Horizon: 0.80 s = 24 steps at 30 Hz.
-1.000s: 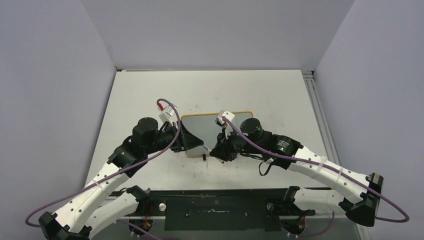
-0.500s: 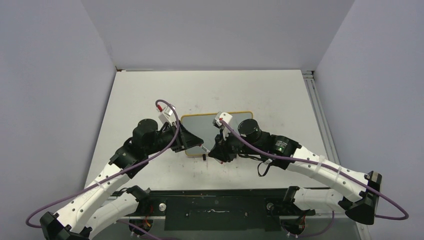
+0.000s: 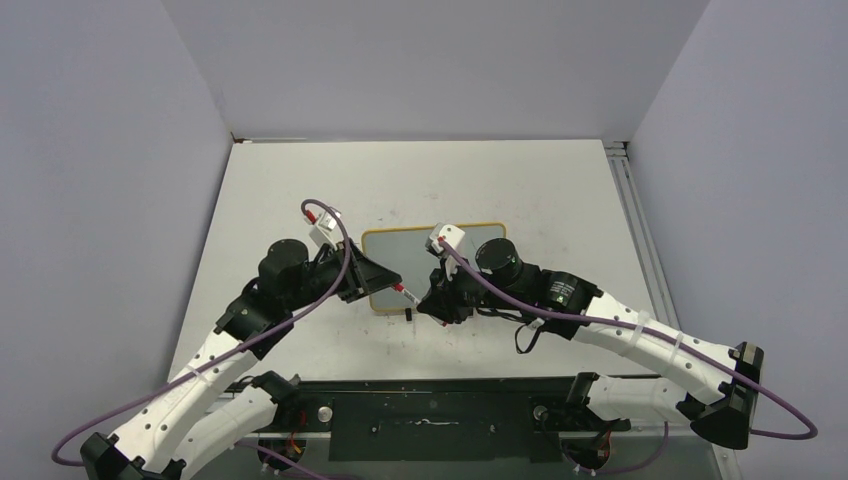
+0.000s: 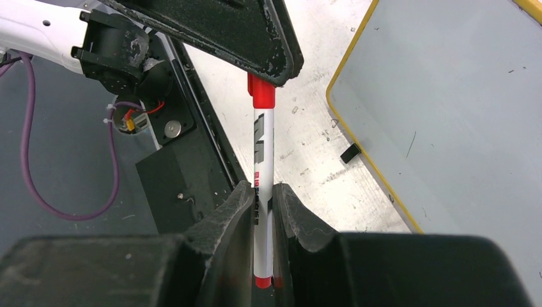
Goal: Write a sentence on the whiteboard
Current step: Open the whiteboard marker at the center of the board.
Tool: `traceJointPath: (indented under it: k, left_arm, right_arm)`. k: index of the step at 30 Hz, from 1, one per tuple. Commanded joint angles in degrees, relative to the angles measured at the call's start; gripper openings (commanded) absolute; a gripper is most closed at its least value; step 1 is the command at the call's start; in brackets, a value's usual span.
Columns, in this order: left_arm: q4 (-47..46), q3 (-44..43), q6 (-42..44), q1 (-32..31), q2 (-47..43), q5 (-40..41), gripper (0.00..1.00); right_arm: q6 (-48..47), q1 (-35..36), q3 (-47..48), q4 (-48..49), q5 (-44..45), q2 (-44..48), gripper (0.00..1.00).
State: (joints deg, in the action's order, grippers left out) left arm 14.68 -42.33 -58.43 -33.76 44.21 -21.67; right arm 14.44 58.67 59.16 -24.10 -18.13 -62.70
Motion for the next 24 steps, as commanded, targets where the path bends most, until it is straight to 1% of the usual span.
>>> traceJointPath:
  k: [1,4,5,7,8,9,10,11,12,13,14,16,18,20,21,24]
  left_arm:
    - [-4.31,-0.15,-1.07,0.27,-0.31,-1.40,0.25]
    - [-4.46,-0.13,-1.27,0.27,-0.30,-1.60,0.16]
    - [-4.67,0.00,-1.43,0.27,-0.42,-1.59,0.10]
    - [-5.06,0.13,-1.87,0.27,-0.76,-1.35,0.01]
    - [-5.17,0.20,-2.12,0.35,-0.95,-1.18,0.00]
    - [-5.26,0.16,-2.39,0.42,-1.12,-0.94,0.00]
    - [-5.27,0.18,-2.65,0.55,-1.32,-0.48,0.00]
    - [-5.27,0.19,-3.06,0.68,-1.77,0.12,0.00]
    - [-5.46,0.29,-3.51,0.94,-2.35,0.89,0.00]
    - [-5.76,0.53,-4.05,1.28,-3.13,1.45,0.00]
    - [-6.18,0.70,-4.71,1.78,-3.77,1.95,0.00]
    - [-7.88,1.30,-6.45,3.06,-5.21,2.38,0.00]
    - [-10.78,2.46,-8.99,4.18,-6.36,2.44,0.00]
    - [-13.48,3.07,-10.27,4.88,-7.11,2.69,0.00]
    - [-14.77,3.24,-10.63,5.00,-7.19,2.76,0.00]
    - [-19.26,3.51,-11.57,5.19,-6.92,1.86,0.00]
  right_arm:
    - [-0.67,0.82,2.28,1.72,1.65,0.15,0.05]
    - [-0.65,0.87,2.27,1.86,2.28,0.24,0.05]
    - [-0.64,0.91,2.28,1.92,2.43,0.23,0.05]
    - [-0.28,0.89,2.35,2.14,3.05,0.36,0.05]
    - [-0.02,0.89,2.32,2.35,3.67,0.50,0.08]
    - [0.54,0.91,2.27,2.62,4.58,0.76,0.15]
    - [1.28,0.91,2.00,3.03,5.88,1.24,0.26]
    - [1.94,0.91,1.59,3.67,6.77,1.92,0.40]
    - [2.72,0.89,1.13,4.34,7.79,2.79,0.58]
    - [3.69,0.91,0.33,5.57,9.04,4.03,0.73]
    - [4.79,0.87,-0.52,6.75,10.39,5.32,0.82]
    - [6.75,0.83,-2.60,9.34,12.45,8.01,0.92]
    - [9.21,0.74,-5.52,13.60,14.32,10.91,0.98]
    - [12.31,0.46,-9.81,19.02,14.87,13.85,1.00]
    - [14.02,0.32,-11.00,22.14,15.06,15.24,0.95]
    - [18.74,-0.24,-16.11,30.46,15.29,18.08,0.93]
